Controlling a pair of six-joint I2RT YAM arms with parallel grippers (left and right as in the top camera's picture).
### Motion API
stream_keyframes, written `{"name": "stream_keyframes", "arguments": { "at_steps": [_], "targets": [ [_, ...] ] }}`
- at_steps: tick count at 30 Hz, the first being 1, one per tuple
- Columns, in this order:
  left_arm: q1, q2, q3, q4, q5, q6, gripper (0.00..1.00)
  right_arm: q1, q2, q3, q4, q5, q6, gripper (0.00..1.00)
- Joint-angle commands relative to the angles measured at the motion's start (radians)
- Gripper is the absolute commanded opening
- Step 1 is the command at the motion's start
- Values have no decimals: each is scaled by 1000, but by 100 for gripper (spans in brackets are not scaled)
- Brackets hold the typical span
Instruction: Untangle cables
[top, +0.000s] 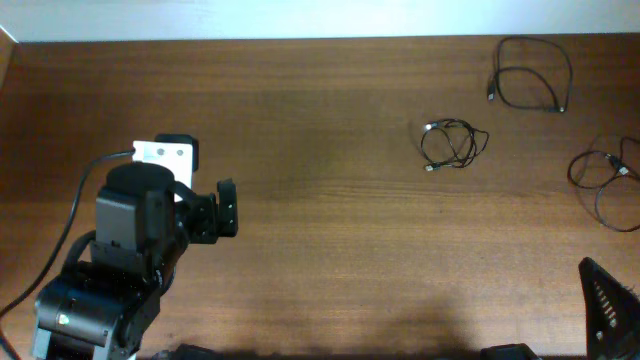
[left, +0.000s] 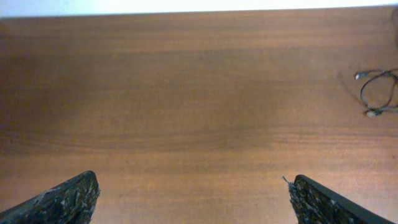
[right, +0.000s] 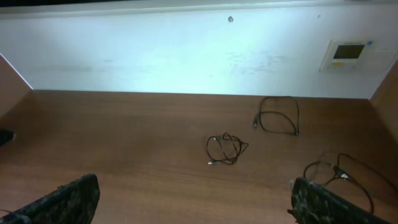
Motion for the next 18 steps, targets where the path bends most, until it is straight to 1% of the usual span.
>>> {"name": "stream_keyframes", "arguments": {
  "at_steps": [1, 4, 8, 11, 15, 18],
  "targets": [
    [0, -3, 6, -21, -14, -9, 99, 46, 3, 0, -3, 3, 7, 98],
    [0, -3, 6, -24, -14, -9, 99, 91, 3, 0, -3, 7, 1, 98],
    [0, -3, 6, -24, -14, -9, 99, 89, -8, -3, -3, 15, -34, 98],
    [0, -3, 6, -24, -14, -9, 99, 72, -42, -43, 10, 16, -50, 99],
    [0, -3, 6, -24, -14, -9, 99, 29, -174, -267, 119, 20, -50, 98],
    [0, -3, 6, -24, -14, -9, 99, 18, -319, -515, 249, 11, -49, 98]
  ]
}}
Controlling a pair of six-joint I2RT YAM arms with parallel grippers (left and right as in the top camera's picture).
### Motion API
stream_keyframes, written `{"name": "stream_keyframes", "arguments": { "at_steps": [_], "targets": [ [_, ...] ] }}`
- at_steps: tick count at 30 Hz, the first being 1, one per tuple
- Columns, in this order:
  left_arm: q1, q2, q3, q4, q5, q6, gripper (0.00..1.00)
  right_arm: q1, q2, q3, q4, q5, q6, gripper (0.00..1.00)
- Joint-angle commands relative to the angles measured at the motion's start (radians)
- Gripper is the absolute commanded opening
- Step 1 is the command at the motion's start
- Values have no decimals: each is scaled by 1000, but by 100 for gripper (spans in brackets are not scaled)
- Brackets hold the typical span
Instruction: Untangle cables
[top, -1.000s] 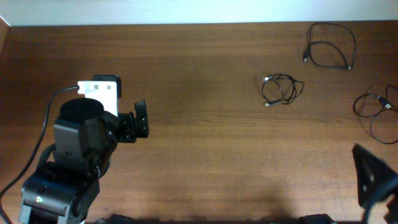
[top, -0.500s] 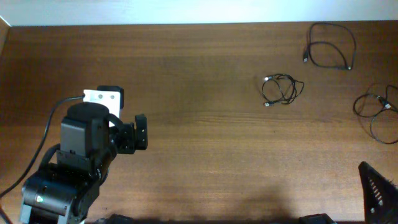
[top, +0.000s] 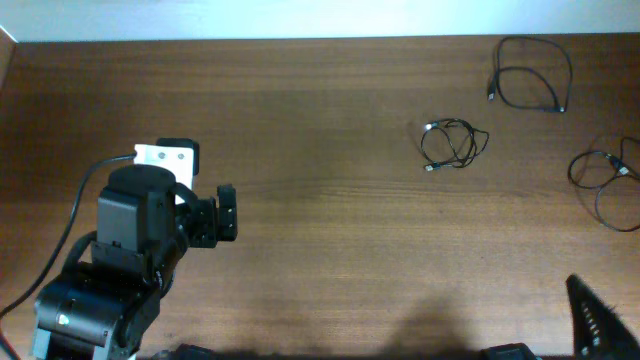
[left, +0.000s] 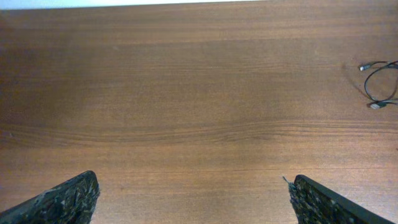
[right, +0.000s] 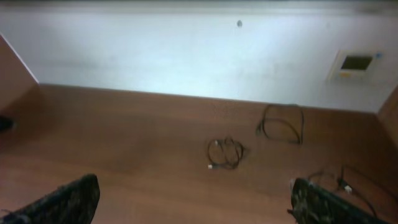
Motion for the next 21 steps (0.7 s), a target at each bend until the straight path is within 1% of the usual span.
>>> {"name": "stream_keyframes", "arguments": {
  "at_steps": [1, 4, 7, 8, 9, 10, 13, 16, 17, 21],
  "targets": [
    [0, -3, 6, -2, -14, -9, 99, -19, -159, -264, 110, 1, -11, 98],
    [0, -3, 6, -2, -14, -9, 99, -32, -340, -589, 290, 6, -11, 98],
    [0, -3, 6, -2, -14, -9, 99, -56, -476, -852, 482, -4, -11, 99],
    [0, -3, 6, -2, -14, -9, 99, -66, -532, -967, 570, -20, -11, 98],
    [0, -3, 6, -2, -14, -9, 99, -71, -558, -1020, 608, -30, -11, 99],
    [0, -3, 6, -2, -14, -9, 99, -82, -605, -1120, 679, -47, -11, 98],
    [0, -3, 6, -2, -14, -9, 99, -103, -697, -1317, 831, -71, -11, 99],
    [0, -3, 6, -2, -14, -9, 99, -104, -754, -1458, 957, -71, -10, 98],
    [0, -3, 6, -2, -14, -9, 99, -104, -777, -1533, 1036, -72, -6, 99],
    [0, -3, 6, -2, -14, -9, 99, -103, -785, -1724, 1287, -74, -7, 99]
  ]
}}
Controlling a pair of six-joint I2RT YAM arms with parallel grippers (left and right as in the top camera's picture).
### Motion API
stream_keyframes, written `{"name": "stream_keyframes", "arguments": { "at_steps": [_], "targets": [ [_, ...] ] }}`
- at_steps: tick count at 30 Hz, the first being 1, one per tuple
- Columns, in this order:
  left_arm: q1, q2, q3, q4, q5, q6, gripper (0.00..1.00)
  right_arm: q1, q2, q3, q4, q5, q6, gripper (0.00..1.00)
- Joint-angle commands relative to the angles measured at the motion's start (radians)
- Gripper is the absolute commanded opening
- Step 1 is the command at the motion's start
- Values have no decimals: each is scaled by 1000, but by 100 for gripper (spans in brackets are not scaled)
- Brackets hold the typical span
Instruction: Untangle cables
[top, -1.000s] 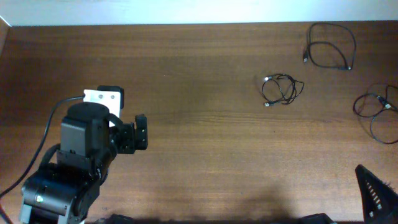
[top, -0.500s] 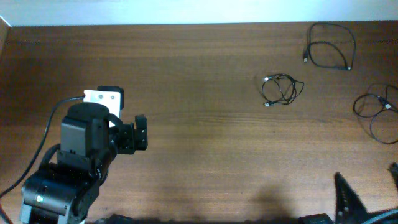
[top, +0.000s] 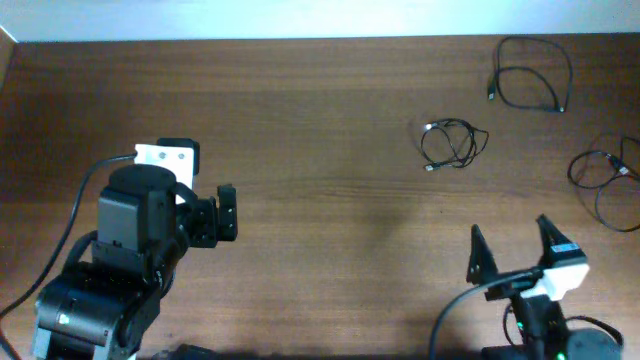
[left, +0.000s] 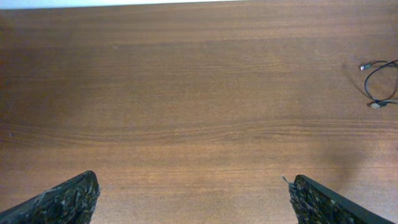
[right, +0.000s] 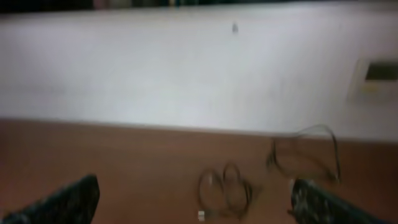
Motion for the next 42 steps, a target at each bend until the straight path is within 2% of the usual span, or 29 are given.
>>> {"name": "stream_keyframes", "arguments": {
  "at_steps": [1, 4, 8, 28, 38, 42],
  "targets": [
    [0, -4, 6, -2, -14, -9, 99, -6, -14, -153, 159, -13, -3, 98],
    [0, -4, 6, -2, -14, -9, 99, -6, -14, -257, 292, -13, -3, 99],
    [0, -4, 6, -2, -14, -9, 99, -6, -14, -344, 385, -13, -3, 99],
    [0, -4, 6, -2, -14, -9, 99, -7, -14, -388, 383, 99, -3, 98],
    [0, -4, 6, -2, -14, -9, 99, -27, -14, -388, 445, 70, 31, 98],
    [0, -4, 6, -2, -14, -9, 100, -40, -14, -388, 416, 55, 30, 98]
  ]
}}
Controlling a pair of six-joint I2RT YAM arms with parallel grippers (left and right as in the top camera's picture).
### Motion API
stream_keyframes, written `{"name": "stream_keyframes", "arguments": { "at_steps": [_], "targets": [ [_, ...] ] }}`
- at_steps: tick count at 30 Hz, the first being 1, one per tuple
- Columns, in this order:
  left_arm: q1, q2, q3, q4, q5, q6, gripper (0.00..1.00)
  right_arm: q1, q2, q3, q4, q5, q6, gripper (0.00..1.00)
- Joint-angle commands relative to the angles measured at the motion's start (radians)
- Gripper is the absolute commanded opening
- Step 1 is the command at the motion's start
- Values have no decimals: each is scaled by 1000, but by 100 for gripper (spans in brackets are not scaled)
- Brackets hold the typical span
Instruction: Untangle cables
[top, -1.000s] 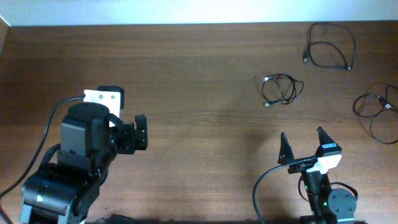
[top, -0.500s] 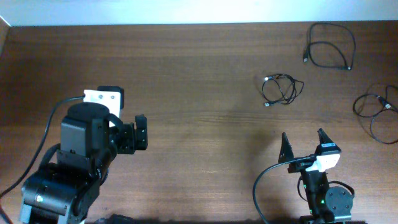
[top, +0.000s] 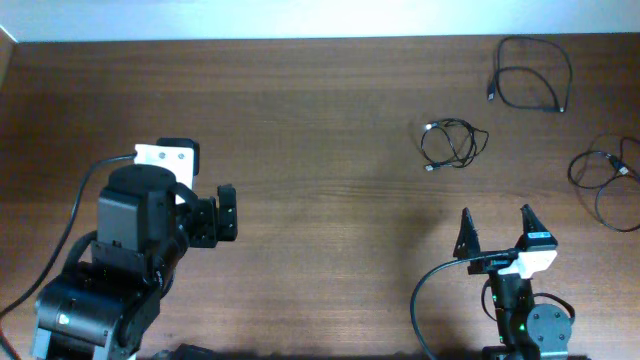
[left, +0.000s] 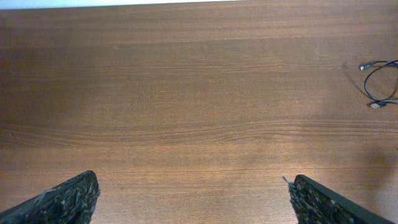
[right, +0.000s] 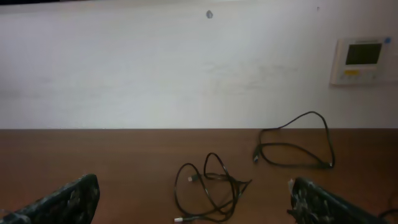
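A tangled black cable (top: 452, 143) lies on the wooden table right of centre; the right wrist view shows the tangled cable (right: 208, 186) between and beyond its fingers. My right gripper (top: 497, 232) stands open near the front edge, short of the tangle. A looped black cable (top: 530, 78) lies at the far right back, and the right wrist view shows this looped cable (right: 297, 143) too. Another black cable (top: 603, 178) lies at the right edge. My left gripper (top: 226, 211) is open at the left, far from all cables; the left wrist view catches the tangle's end (left: 378, 87).
A white wall (right: 186, 62) with a small thermostat panel (right: 362, 59) rises behind the table. The table's left edge (top: 8, 50) meets a wooden side panel. The left arm's base and its cable (top: 70, 240) occupy the front left corner.
My right gripper has moved a little left and towards the tangled cable, and its view has settled lower, with the tangle closer between the fingers. The left arm stayed put.
At first only a fingertip of my right gripper showed at the front right corner, and the left gripper hung open at the left. The right gripper then came into the overhead view near the front edge, open, and now stands closer to the tangle. The cables lie unchanged.
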Motion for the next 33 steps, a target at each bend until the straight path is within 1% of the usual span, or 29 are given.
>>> {"name": "stream_keyframes", "arguments": {
  "at_steps": [1, 6, 11, 33],
  "targets": [
    [0, -4, 6, -2, -14, -9, 99, -12, -12, -7, -36, -14, 9, 99],
    [0, -4, 6, -2, -14, -9, 99, -12, -12, -7, -173, 16, 2, 98],
    [0, -4, 6, -2, -14, -9, 99, -12, -12, -7, -170, 16, -51, 99],
    [0, -4, 6, -2, -14, -9, 99, -12, -12, -7, -169, 13, -48, 98]
  ]
}}
